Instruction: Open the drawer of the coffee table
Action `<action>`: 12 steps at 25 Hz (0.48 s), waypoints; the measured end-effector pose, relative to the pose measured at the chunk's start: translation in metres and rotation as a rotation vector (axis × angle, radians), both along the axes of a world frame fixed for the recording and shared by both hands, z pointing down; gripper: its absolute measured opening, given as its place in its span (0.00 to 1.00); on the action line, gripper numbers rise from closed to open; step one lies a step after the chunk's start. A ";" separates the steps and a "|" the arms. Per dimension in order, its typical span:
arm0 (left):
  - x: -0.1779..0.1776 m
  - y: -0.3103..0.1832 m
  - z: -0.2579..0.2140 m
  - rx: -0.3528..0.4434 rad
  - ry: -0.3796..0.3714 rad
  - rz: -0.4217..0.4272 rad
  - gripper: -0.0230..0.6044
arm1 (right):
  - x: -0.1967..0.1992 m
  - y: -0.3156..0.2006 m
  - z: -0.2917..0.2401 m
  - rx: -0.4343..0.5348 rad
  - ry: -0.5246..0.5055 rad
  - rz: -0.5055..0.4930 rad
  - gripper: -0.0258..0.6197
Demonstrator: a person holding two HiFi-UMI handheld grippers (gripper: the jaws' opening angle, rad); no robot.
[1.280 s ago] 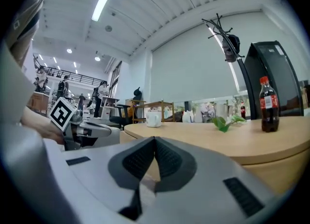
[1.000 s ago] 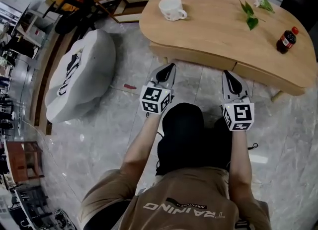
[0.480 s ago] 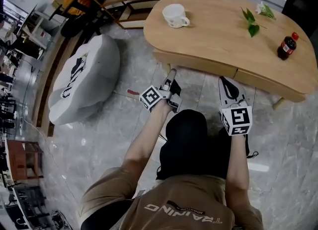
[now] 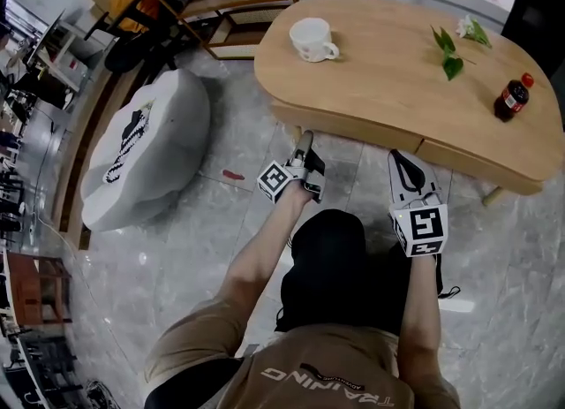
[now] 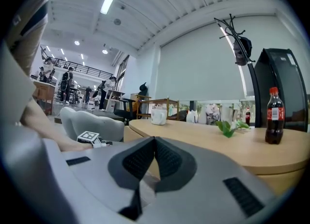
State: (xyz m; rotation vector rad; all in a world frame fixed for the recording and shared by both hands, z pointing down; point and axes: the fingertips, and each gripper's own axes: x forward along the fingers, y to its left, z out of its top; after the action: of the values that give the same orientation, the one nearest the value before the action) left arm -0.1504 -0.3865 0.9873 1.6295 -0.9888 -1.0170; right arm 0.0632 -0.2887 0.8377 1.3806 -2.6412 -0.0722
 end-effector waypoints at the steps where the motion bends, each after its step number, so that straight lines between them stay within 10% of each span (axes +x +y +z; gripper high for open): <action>1: -0.001 -0.003 0.008 -0.016 0.012 -0.010 0.28 | -0.002 0.000 0.000 0.000 -0.002 -0.001 0.05; 12: 0.010 -0.031 0.008 0.257 0.201 0.013 0.42 | 0.004 -0.006 0.025 -0.053 0.014 0.014 0.05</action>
State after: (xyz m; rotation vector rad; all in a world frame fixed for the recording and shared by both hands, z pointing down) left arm -0.1406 -0.4179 0.9952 1.6969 -0.7352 -1.3136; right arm 0.0668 -0.2944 0.8630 1.3761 -2.6021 -0.0097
